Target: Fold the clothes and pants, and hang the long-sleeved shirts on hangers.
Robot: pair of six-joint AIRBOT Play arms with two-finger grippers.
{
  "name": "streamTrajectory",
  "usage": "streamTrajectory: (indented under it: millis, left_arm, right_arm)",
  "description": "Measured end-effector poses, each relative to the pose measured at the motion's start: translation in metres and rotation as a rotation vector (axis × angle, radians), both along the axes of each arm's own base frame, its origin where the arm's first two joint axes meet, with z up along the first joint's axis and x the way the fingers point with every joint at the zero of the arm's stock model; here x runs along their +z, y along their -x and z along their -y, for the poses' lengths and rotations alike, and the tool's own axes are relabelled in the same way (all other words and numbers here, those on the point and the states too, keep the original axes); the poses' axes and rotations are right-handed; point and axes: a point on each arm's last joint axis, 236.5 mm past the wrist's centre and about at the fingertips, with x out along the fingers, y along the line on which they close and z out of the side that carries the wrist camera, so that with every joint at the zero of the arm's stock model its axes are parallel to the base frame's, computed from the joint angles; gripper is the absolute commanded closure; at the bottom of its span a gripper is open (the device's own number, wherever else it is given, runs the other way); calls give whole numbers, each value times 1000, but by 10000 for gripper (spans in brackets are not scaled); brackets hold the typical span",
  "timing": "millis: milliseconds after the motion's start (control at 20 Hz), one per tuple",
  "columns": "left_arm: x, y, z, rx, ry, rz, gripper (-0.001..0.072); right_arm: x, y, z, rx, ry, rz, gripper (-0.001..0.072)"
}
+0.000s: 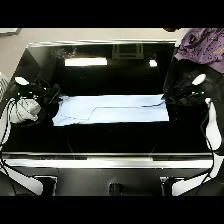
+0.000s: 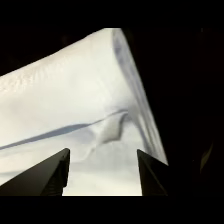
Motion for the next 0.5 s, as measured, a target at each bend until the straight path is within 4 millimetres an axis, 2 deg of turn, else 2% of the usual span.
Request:
streamTrajectory:
  millis: [100, 150, 200, 350, 500]
  left_arm:
    - [12, -1, -2, -1, -3, 19, 300]
    - [18, -1, -3, 1, -5, 31, 300]
    - [23, -2, -5, 2, -8, 39, 300]
    - [33, -1, -8, 3, -15, 54, 300]
    - [37, 0, -8, 2, -16, 60, 300]
  right_arm:
    - [5, 4, 22, -36, -38, -10, 75]
    - [3, 7, 29, -42, -73, -20, 41]
    - [0, 10, 31, -42, -117, -30, 40]
    - [-17, 18, 28, -13, -223, -69, 40]
    - [-32, 19, 15, 18, -311, -87, 40]
